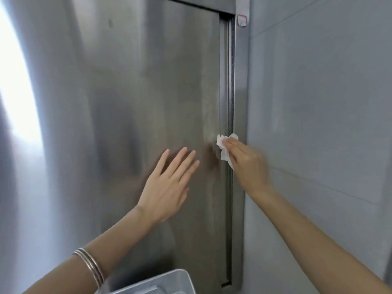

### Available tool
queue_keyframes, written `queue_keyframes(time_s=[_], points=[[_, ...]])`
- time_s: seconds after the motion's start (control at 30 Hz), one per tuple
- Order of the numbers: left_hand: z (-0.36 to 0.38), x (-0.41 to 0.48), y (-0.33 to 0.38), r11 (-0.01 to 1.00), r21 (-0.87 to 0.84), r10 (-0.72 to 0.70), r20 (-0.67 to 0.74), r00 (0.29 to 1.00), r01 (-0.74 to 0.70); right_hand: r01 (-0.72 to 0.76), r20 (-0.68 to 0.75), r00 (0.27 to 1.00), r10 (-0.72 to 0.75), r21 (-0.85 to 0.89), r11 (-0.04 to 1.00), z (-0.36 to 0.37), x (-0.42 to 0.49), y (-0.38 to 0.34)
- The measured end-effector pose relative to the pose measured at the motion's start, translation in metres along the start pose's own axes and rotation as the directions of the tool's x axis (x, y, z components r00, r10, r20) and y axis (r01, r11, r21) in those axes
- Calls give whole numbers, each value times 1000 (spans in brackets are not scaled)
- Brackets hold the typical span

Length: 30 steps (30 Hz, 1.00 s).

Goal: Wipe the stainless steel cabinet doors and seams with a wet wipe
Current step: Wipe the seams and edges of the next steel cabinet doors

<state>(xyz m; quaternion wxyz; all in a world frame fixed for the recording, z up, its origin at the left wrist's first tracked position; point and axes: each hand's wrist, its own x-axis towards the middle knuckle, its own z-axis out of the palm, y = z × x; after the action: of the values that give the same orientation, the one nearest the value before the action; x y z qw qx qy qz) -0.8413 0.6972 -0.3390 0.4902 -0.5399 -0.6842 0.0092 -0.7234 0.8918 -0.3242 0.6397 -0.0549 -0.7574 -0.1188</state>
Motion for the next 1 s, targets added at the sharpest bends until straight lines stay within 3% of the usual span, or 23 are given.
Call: queue_keyframes(time_s=[0.2,0.37,0.5,0.6,0.8,0.87,1.0], points=[[38,12,3,985,172,16,-13,1000,-14,-11,-154,988,15,24,1000,31,35,12],[51,13,6,984,177,28,-65,998,-16,-25,-127,991,35,78,997,29,-13,8],[54,13,4,980,196,50,-98,994,-30,-191,-154,963,220,186,964,21,80,3],[59,13,4,979,204,49,-121,991,-24,-146,-257,950,179,142,979,23,119,16],[59,13,4,980,200,53,-157,986,-21,-100,-159,981,111,78,992,24,51,10],[61,14,4,981,192,55,-153,987,-25,-156,-96,982,163,83,984,17,82,11],[63,13,5,983,180,49,-162,986,-19,-238,-3,971,239,-112,965,14,154,20]])
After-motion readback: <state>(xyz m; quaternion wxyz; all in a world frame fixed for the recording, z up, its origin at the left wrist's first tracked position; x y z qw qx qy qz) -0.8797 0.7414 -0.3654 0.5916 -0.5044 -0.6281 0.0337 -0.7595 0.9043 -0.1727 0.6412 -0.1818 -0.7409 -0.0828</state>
